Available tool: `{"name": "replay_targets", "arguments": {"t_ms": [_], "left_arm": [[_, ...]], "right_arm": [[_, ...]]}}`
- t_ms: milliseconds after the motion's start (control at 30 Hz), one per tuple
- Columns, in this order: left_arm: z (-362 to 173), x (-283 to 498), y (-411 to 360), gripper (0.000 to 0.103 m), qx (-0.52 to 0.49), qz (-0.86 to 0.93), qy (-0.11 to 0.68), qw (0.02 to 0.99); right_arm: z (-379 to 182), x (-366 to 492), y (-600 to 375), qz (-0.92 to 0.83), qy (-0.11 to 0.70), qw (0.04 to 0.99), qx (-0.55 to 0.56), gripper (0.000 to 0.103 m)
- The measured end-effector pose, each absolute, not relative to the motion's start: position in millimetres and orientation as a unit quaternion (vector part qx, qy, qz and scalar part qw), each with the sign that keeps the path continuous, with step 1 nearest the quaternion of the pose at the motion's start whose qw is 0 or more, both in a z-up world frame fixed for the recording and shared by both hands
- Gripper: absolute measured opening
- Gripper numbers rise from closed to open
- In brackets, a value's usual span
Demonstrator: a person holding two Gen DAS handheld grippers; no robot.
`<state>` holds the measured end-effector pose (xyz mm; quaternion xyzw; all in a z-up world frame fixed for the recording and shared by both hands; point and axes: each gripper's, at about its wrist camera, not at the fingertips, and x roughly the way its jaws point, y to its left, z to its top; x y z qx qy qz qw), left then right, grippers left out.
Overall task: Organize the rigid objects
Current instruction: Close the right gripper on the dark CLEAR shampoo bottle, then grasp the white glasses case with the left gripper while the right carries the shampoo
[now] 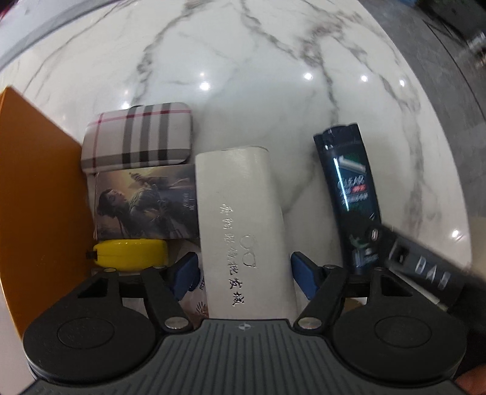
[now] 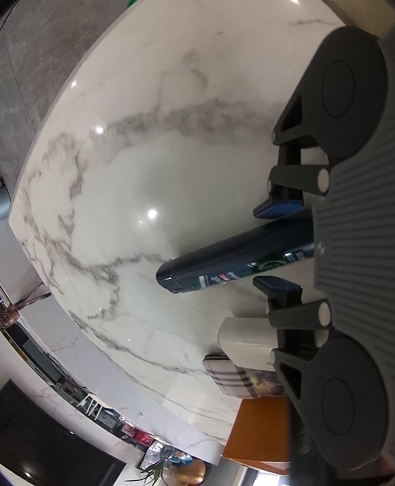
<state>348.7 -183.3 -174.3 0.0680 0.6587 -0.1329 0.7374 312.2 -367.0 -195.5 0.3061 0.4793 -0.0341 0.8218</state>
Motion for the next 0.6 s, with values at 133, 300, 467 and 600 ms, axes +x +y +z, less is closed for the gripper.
{"name": "replay_targets", "arguments": {"t_ms": [133, 300, 467, 600], "left_arm": [[-174.7, 346.2, -183.8, 0.072, 0.063, -0.138, 0.655, 0.740], [-173.5, 342.1, -182.6, 0.071, 0.055, -0.137, 0.646, 0.749], [-163.0, 333.6, -171.0, 0.070, 0.019, -0.142, 0.623, 0.769], [-144.8, 323.4, -161.3, 0.070, -0.003, -0.140, 0.599, 0.788]], "right_arm": [[-195.4, 317.8, -364.9, -0.030, 0.471, 0.829, 0.299, 0.045], [-195.7, 323.7, -355.0, -0.016, 0.466, 0.840, 0.276, 0.044], [-197.3, 321.6, -355.1, -0.008, 0.469, 0.837, 0.282, 0.034], [-194.6, 317.4, -357.4, -0.005, 0.462, 0.837, 0.293, 0.034]]}}
